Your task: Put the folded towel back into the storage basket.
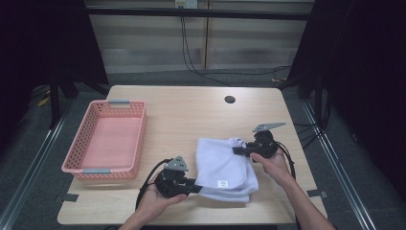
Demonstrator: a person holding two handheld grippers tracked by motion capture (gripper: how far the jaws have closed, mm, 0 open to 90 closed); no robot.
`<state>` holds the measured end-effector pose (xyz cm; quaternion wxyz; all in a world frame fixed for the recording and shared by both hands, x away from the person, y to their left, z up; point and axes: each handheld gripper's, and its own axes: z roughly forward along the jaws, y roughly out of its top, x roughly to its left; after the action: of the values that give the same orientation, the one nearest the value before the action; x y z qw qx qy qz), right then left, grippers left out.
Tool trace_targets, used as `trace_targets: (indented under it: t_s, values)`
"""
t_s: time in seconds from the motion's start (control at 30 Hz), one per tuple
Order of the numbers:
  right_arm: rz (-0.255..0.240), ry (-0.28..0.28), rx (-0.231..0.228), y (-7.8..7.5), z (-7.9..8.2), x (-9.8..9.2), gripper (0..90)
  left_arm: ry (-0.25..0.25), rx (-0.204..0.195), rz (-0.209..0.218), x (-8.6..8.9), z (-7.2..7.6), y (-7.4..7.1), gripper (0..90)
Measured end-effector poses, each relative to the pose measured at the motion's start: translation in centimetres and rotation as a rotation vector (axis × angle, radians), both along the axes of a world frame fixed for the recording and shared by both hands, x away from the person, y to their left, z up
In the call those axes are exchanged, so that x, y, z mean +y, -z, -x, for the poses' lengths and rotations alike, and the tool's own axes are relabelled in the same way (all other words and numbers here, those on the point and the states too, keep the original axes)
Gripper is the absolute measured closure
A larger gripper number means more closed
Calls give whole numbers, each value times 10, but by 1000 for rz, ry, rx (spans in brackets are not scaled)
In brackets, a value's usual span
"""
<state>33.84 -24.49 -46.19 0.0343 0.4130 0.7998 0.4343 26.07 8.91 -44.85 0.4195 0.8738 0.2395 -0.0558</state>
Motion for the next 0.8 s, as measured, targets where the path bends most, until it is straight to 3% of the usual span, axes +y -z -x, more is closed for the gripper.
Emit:
trace_targets:
  t_s: [0.23,0.53,0.8]
  values:
    - [-39,2,-13,-16,-6,-2,687,-15,-33,21,5,-6,-17,734]
    - [-36,-8,-29,-38,-20,8,687,-48,-46,49,19,-15,-31,736]
    - [-39,-26,-44,-53,-35,22,688,-79,-69,49,29,-19,-43,735]
